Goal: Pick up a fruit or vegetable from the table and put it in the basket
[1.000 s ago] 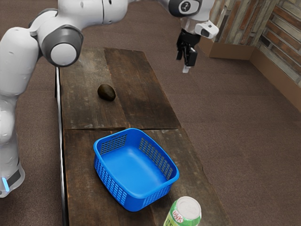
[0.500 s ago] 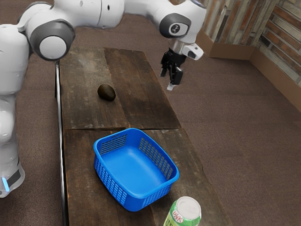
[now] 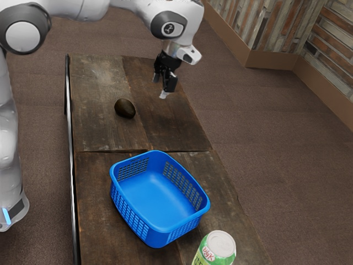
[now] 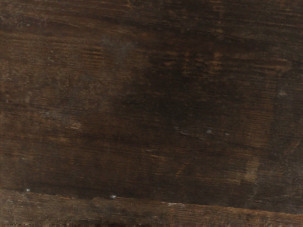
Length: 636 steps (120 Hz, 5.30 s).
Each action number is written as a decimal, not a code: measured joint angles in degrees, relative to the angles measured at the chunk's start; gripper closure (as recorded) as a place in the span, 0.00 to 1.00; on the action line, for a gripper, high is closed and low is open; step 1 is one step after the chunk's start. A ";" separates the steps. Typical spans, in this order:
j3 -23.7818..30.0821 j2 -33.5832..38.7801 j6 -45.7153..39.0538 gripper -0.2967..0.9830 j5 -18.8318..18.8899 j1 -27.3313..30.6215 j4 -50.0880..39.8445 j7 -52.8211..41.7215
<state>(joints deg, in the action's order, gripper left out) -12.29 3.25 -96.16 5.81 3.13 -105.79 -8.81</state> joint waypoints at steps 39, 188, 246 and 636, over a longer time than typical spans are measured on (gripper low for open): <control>-4.77 0.87 1.94 0.23 0.78 0.61 -1.10 -12.05; -4.15 23.45 -10.46 0.23 12.14 -0.31 -27.62 -54.58; -4.05 21.53 -11.08 0.23 11.63 -1.87 -29.27 -58.76; 30.66 11.51 4.35 0.51 -5.17 -2.62 7.37 -57.28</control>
<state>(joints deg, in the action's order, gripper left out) 18.37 14.76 -91.80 0.65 0.51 -98.42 -66.09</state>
